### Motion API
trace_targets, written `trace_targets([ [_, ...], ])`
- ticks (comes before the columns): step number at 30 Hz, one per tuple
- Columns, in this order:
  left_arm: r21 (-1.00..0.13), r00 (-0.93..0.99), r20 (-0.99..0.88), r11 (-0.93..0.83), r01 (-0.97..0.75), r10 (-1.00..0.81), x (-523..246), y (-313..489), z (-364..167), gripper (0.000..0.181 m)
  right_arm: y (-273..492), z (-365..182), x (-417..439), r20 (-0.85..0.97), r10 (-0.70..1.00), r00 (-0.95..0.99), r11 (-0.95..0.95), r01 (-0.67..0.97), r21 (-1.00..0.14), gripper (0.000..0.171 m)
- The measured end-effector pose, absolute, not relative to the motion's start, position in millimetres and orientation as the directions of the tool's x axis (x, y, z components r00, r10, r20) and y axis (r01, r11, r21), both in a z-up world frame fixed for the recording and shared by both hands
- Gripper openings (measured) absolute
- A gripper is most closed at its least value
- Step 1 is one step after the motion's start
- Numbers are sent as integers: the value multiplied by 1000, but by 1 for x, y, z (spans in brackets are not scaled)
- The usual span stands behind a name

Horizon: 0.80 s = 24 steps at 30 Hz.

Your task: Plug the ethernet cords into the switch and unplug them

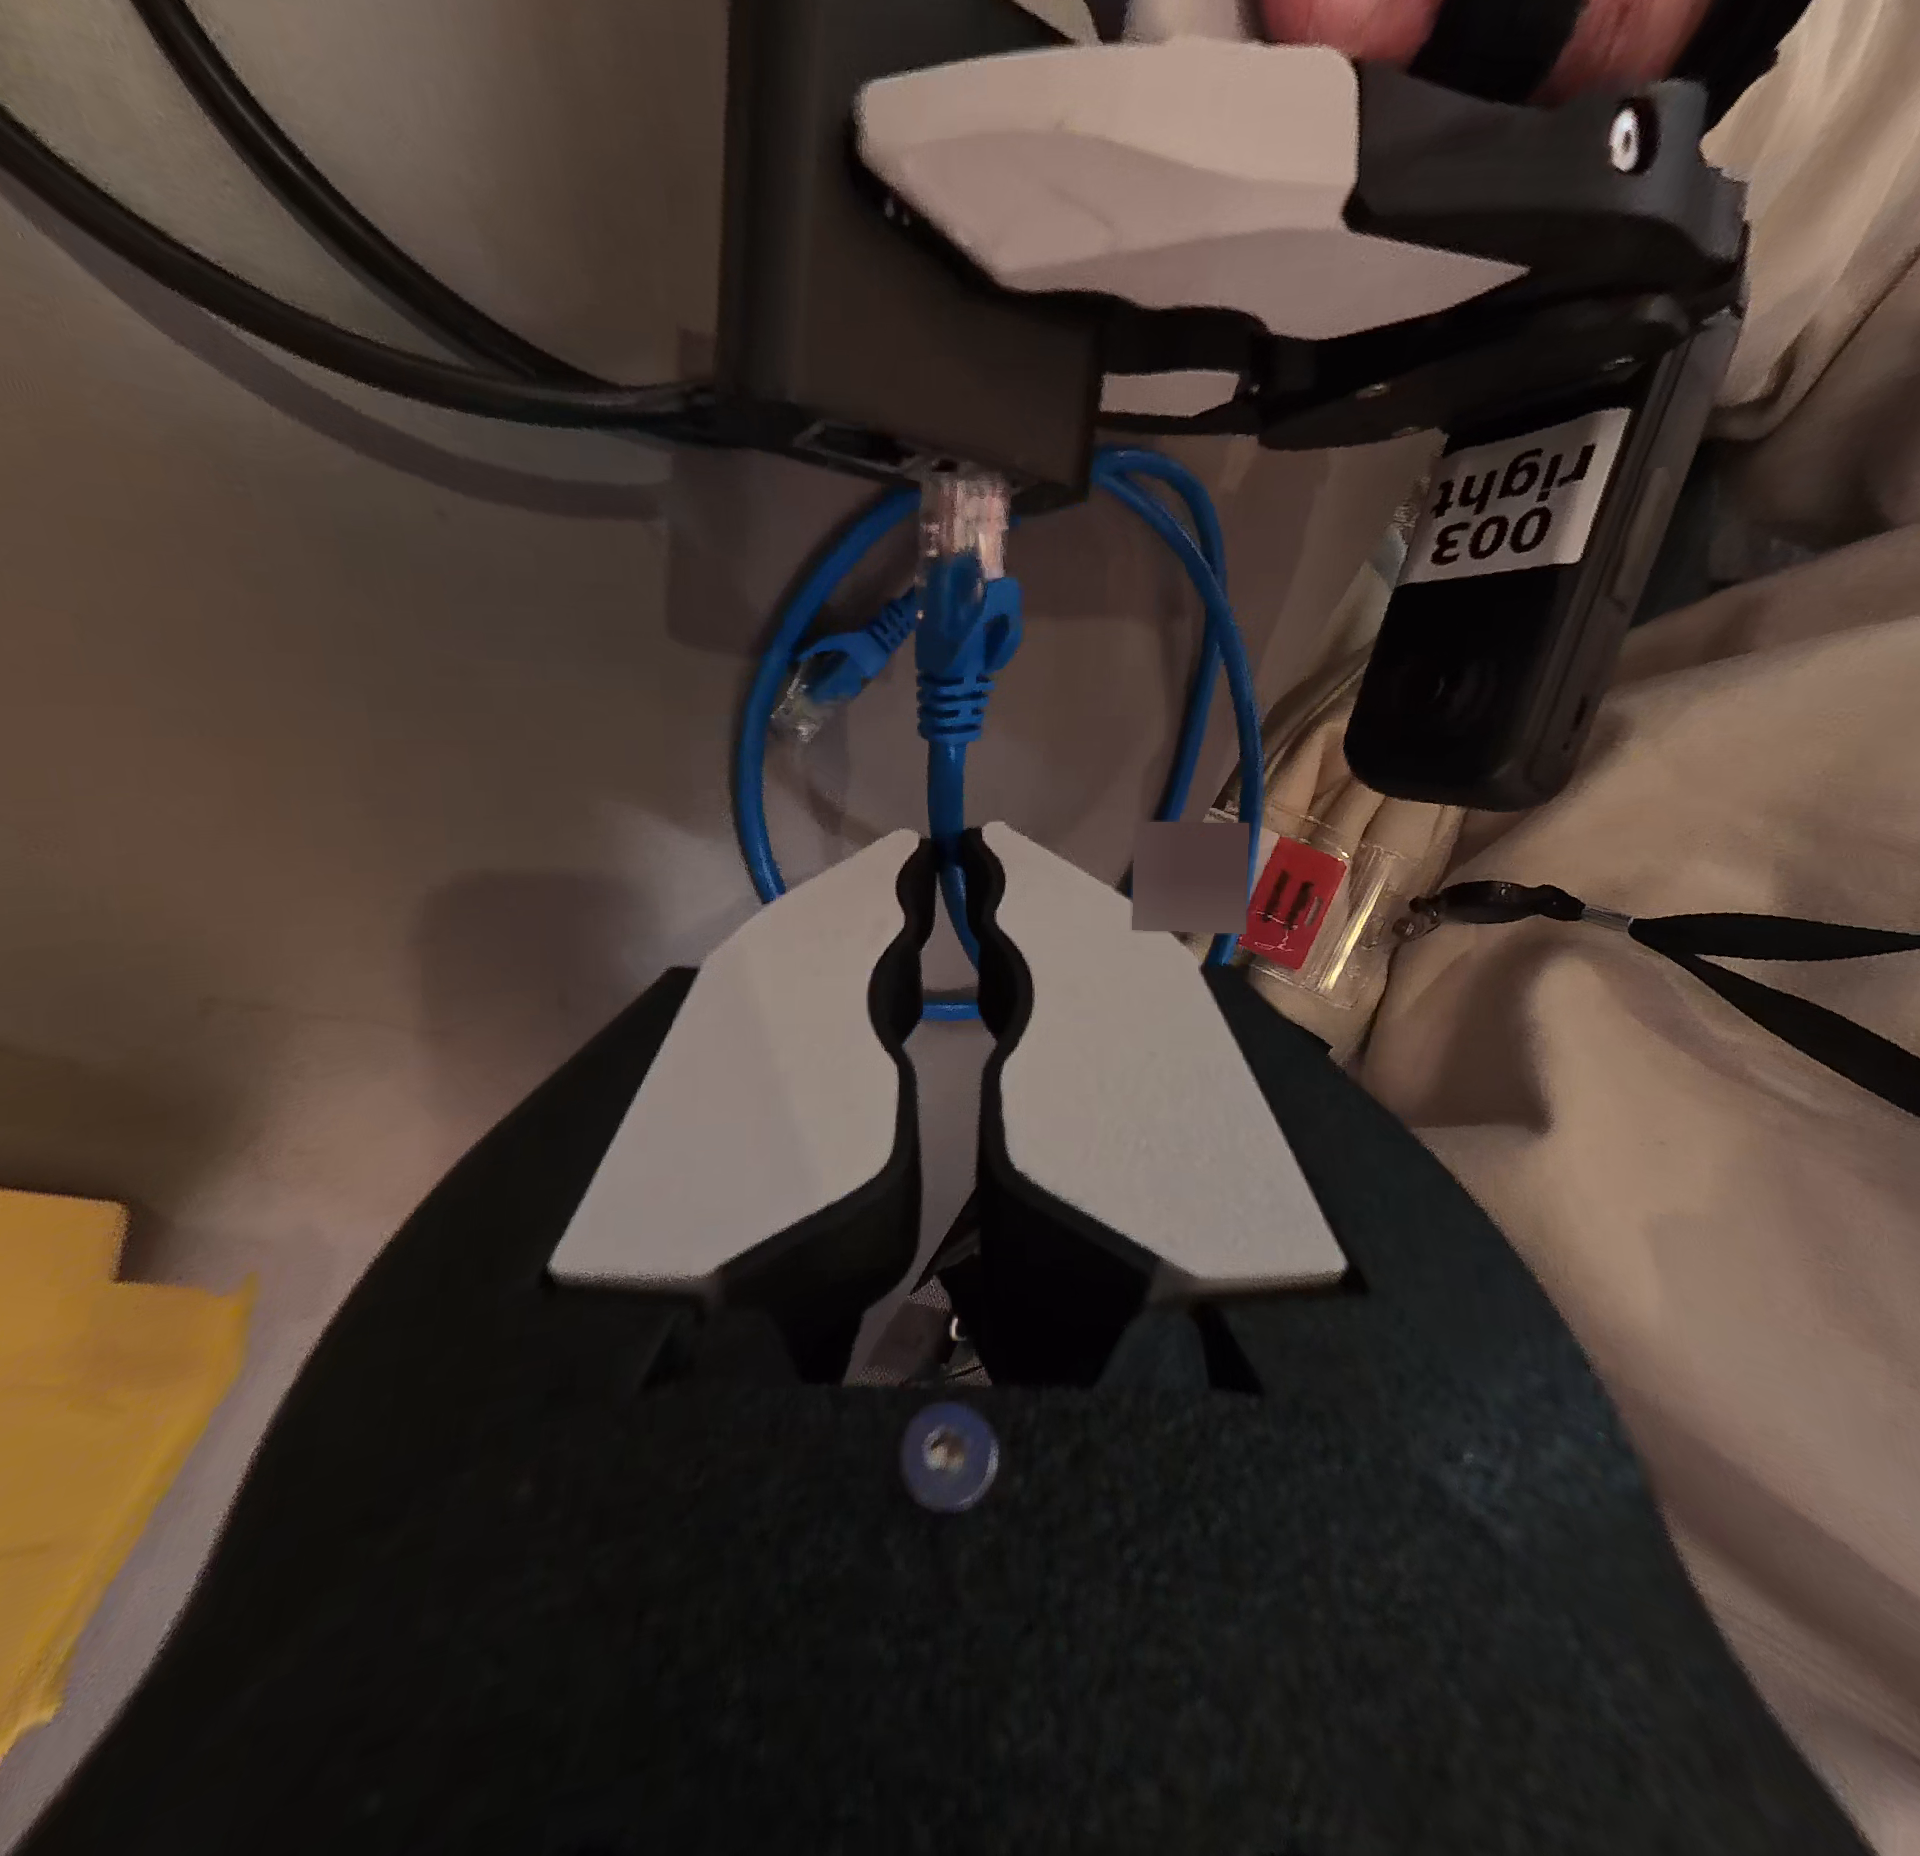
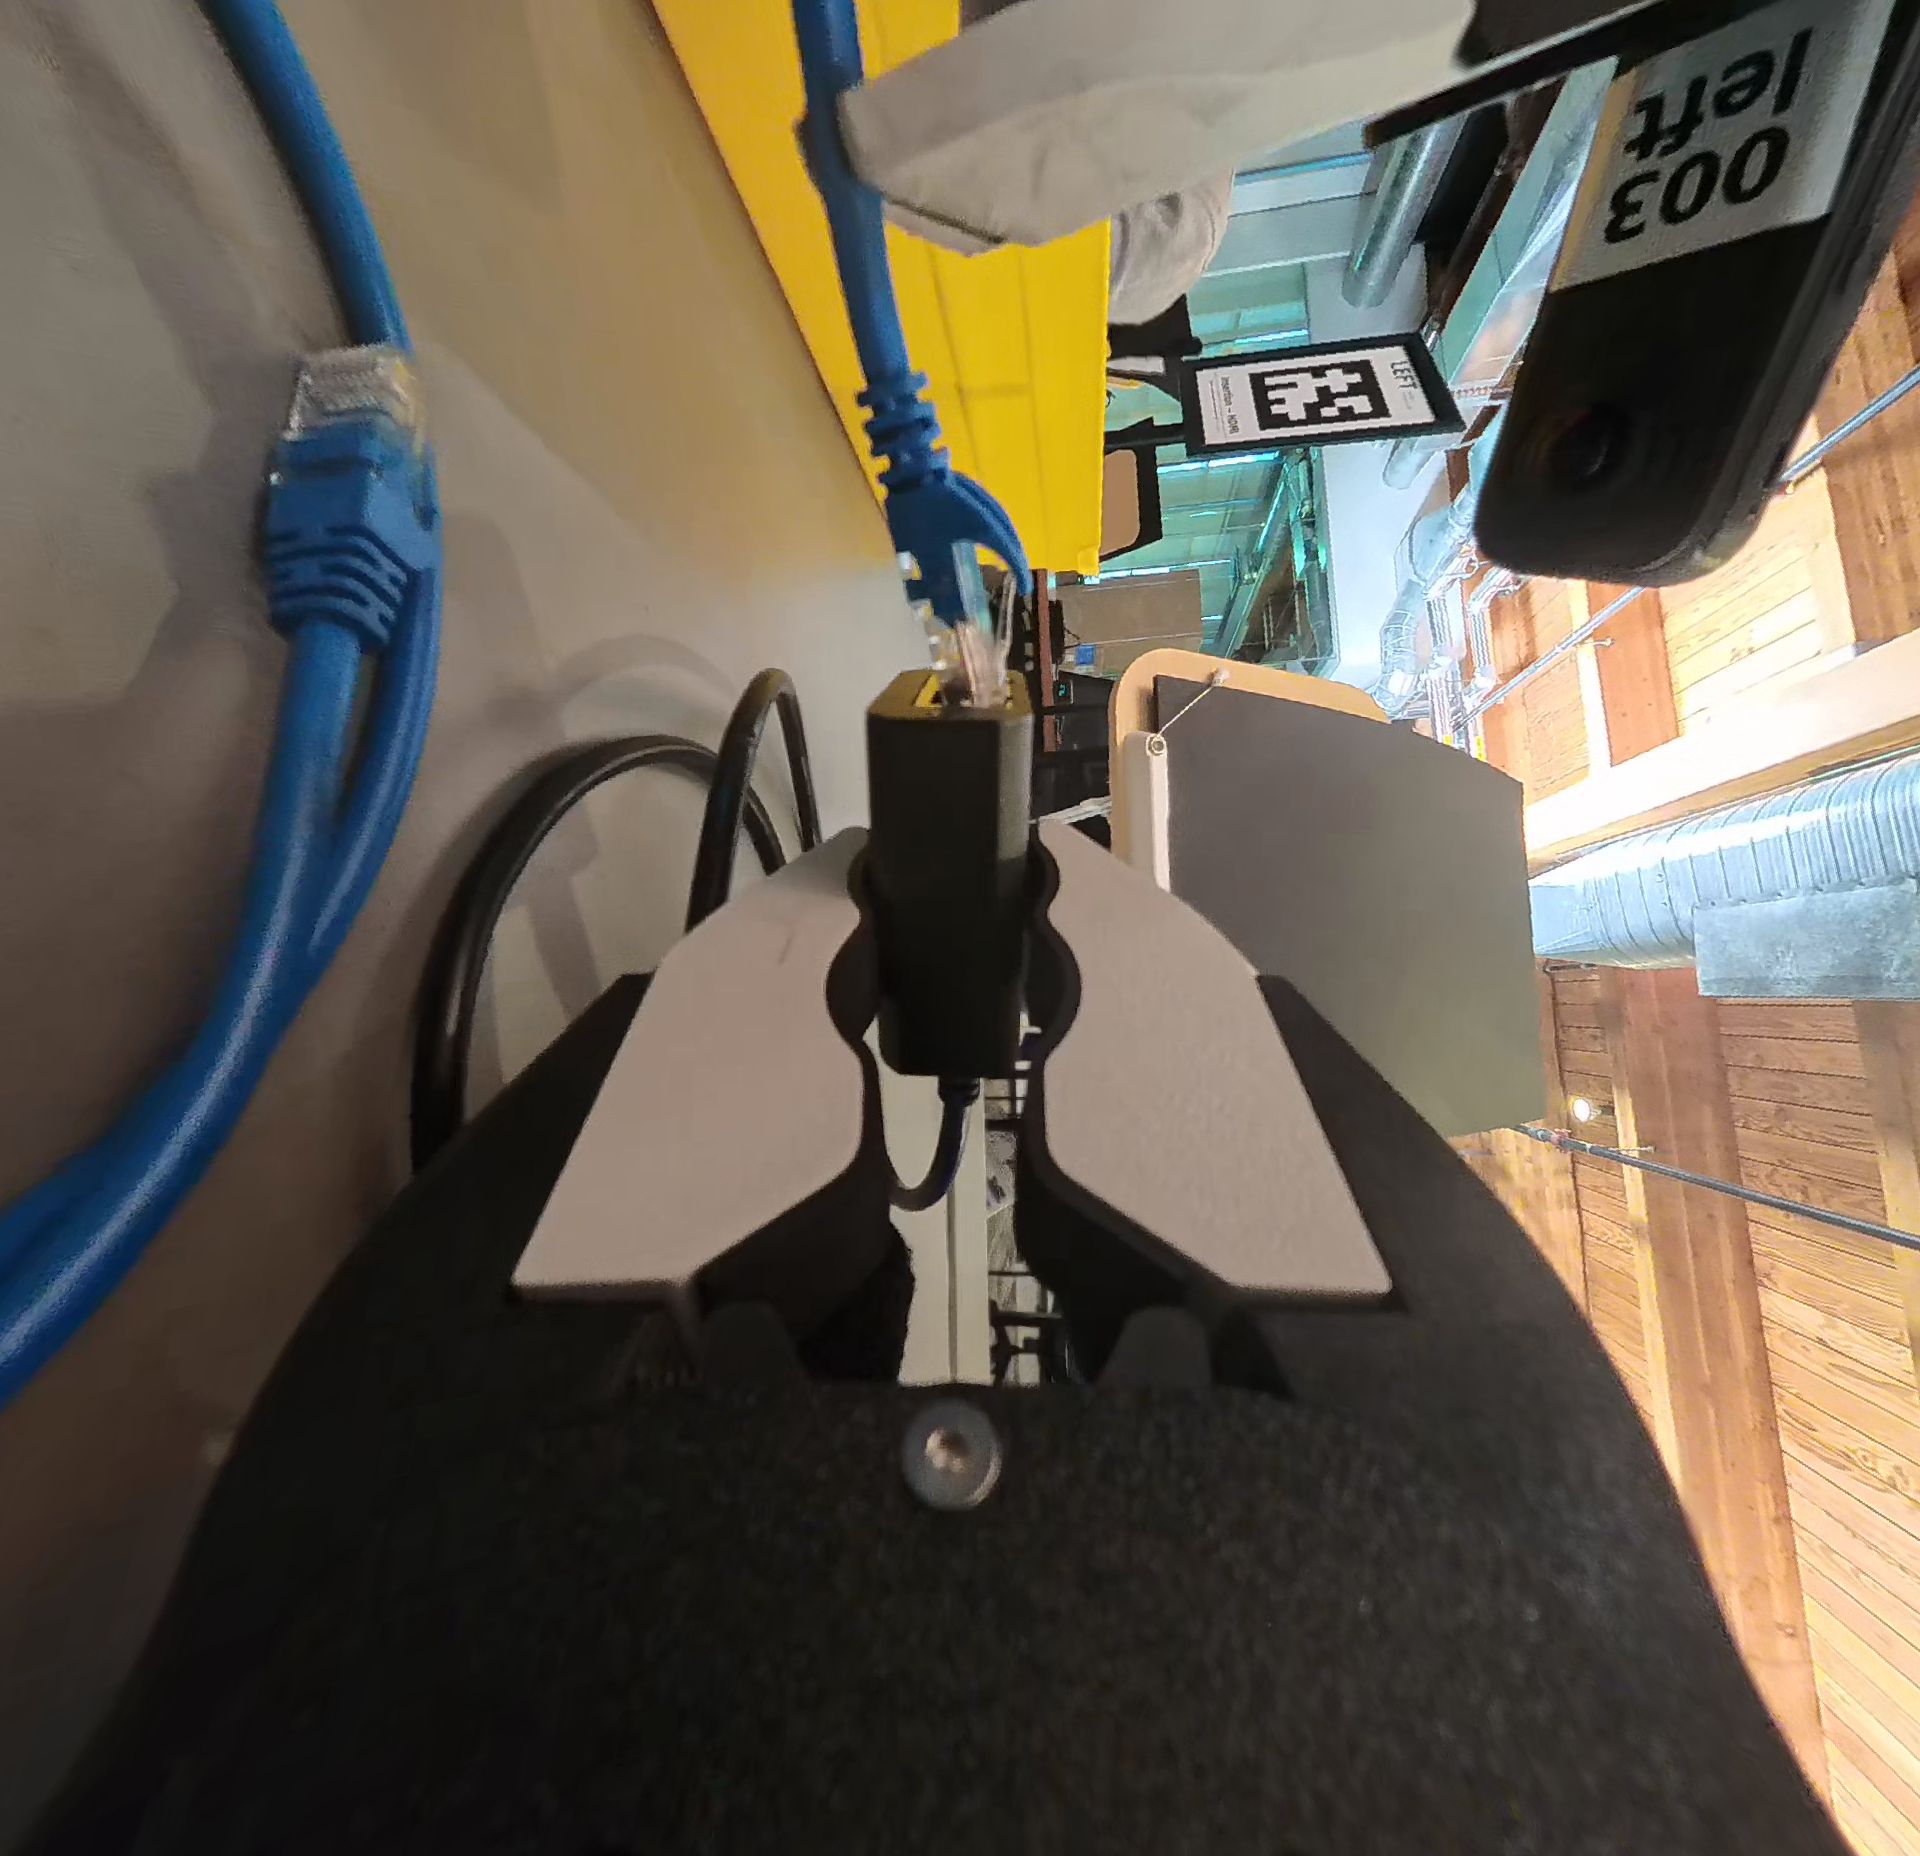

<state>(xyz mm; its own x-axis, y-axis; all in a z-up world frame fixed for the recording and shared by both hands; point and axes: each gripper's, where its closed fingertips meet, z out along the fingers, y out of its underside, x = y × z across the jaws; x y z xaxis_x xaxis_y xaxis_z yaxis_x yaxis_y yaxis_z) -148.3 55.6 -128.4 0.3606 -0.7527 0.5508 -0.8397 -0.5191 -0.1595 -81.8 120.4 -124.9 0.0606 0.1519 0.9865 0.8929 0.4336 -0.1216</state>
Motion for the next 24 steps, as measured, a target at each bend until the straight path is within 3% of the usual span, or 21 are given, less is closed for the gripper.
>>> trace_targets([
  [7, -201, 375, 542, -550, -811, -752, -153, 68, -121, 4, 116, -127, -82, 989, 142, 31, 460, 883, -94, 24],
  [12, -235, 323, 650, -586, -776, -688, -145, 56, -119, 4, 121, -127, -80, 974, 201, 101, 427, 886, -180, 24],
  [24, -161, 314, 639, -521, -838, -702, -148, 49, -130, 5, 120, -133, -84, 984, 174, 44, 439, 891, -118, 24],
])
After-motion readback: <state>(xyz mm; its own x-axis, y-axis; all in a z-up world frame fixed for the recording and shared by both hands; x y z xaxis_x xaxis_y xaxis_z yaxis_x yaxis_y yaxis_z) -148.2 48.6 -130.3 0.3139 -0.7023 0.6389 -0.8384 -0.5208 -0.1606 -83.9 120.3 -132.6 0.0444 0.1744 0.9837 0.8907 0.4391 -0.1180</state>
